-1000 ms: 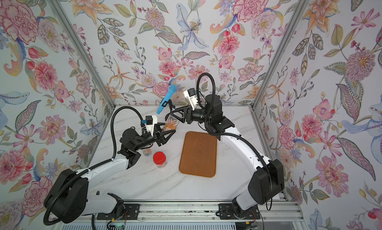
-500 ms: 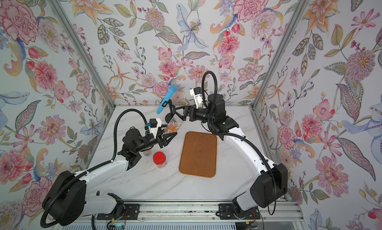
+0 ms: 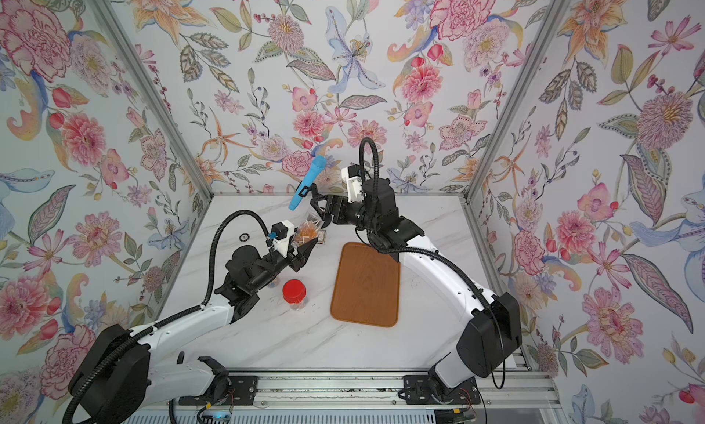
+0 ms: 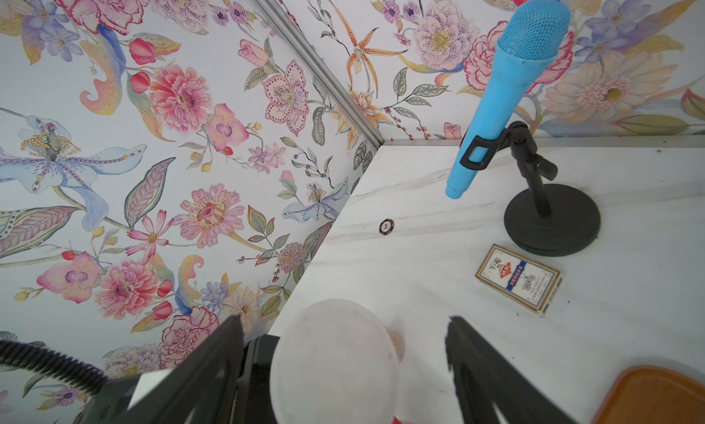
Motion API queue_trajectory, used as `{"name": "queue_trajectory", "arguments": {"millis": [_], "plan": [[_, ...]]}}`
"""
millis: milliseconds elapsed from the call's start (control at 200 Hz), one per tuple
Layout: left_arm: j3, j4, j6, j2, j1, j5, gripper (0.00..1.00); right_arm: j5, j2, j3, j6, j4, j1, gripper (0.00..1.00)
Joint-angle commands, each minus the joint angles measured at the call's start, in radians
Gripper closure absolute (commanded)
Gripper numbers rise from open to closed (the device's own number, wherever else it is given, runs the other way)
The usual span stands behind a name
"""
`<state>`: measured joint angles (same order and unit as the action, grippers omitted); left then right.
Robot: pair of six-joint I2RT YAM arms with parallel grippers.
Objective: Pour the candies out of the jar
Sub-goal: Unscrew the lid from the jar.
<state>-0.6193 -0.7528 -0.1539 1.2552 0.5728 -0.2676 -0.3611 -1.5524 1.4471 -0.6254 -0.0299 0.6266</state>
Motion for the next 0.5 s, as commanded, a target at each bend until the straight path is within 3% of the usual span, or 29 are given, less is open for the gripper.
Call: {"name": "queue_trajectory", "arguments": {"millis": [0,215,350,495], "plan": [[0.01,-0.05,0.039,-0.026,0.01,0.05,1.0,0.066,-0.022,0.015,-0.01,0.023,0.016,0.17],[0.016,-0.052,0.042,-0.031,0.015,0.054,1.0,0.108,-0.047,0.025,-0.008,0.03,0.07,0.25],[0.01,-0.041,0.042,-0.031,0.015,0.043,1.0,0.112,-0.053,0.028,-0.012,0.034,0.078,0.37],[0.014,-0.04,0.039,-0.036,0.015,0.041,1.0,0.122,-0.052,0.029,-0.017,0.041,0.08,0.34]]}}
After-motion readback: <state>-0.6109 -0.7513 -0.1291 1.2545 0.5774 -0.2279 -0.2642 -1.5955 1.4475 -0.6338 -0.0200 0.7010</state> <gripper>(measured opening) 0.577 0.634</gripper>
